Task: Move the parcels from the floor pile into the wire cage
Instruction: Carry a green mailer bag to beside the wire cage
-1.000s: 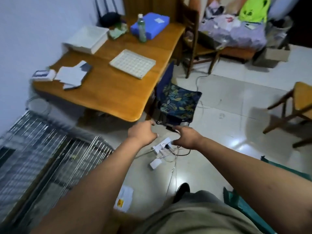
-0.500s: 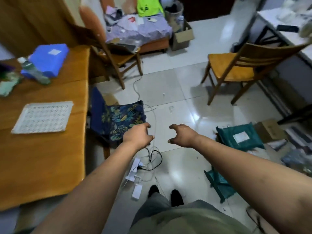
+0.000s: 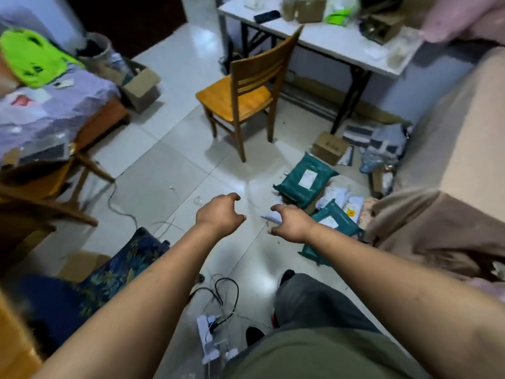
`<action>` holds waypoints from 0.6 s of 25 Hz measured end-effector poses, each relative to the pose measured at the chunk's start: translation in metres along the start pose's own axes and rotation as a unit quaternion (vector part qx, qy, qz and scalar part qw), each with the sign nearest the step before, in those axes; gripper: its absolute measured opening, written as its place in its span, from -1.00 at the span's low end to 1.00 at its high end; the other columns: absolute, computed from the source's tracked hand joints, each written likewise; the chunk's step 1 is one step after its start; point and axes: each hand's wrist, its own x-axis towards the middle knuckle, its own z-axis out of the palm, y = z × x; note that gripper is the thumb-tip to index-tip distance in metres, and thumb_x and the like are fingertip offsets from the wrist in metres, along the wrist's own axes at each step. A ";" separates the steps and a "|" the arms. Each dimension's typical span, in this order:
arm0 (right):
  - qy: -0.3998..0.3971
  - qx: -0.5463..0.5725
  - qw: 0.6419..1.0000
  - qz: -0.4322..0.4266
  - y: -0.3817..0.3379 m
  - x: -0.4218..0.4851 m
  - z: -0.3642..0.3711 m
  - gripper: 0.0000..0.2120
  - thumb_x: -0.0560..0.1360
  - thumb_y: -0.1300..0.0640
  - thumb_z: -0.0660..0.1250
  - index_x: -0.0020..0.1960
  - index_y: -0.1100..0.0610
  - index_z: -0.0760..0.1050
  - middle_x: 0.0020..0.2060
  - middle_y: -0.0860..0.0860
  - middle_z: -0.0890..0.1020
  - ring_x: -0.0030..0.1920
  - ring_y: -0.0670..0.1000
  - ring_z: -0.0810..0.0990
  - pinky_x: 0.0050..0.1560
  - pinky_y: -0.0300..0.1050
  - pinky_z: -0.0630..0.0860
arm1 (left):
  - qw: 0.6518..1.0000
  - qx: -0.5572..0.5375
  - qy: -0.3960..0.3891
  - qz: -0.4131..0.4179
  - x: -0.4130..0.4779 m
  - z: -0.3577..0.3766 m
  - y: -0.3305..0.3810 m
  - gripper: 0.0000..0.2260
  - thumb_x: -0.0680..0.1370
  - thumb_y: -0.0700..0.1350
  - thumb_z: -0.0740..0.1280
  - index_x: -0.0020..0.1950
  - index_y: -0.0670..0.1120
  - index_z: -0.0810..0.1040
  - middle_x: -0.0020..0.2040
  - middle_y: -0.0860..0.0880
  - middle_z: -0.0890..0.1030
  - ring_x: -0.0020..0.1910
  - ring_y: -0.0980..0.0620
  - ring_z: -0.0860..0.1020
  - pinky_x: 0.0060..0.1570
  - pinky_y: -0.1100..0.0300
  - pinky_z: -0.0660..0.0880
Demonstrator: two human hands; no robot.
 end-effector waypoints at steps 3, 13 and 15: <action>0.015 0.045 0.998 0.042 0.035 0.019 -0.018 -0.24 0.52 -0.08 0.43 0.61 0.05 0.19 0.46 0.24 0.35 0.44 0.23 0.38 0.37 -0.02 0.38 | 0.998 0.032 -0.027 0.045 0.052 0.000 0.039 -0.48 0.55 0.15 0.38 0.50 0.15 0.39 0.36 0.06 0.56 0.29 -0.04 0.54 0.17 0.03 0.54; 0.048 0.149 0.976 0.152 0.143 0.122 -0.120 -0.06 0.49 0.00 0.39 0.66 -0.14 -0.15 0.39 0.32 0.38 0.28 0.28 0.52 0.12 0.00 0.47 | 0.974 0.126 -0.065 0.179 0.213 -0.012 0.160 -0.18 0.58 0.10 0.40 0.65 0.27 -0.10 0.48 -0.08 0.40 0.28 -0.14 0.56 0.10 -0.04 0.60; 0.052 0.166 0.971 0.165 0.154 0.143 -0.136 -0.05 0.49 -0.04 0.40 0.65 -0.17 -0.16 0.40 0.32 0.37 0.29 0.30 0.51 0.17 0.03 0.49 | 0.969 0.137 -0.075 0.192 0.241 -0.016 0.172 -0.18 0.58 0.12 0.40 0.64 0.28 -0.10 0.47 -0.08 0.41 0.26 -0.14 0.57 0.08 -0.04 0.62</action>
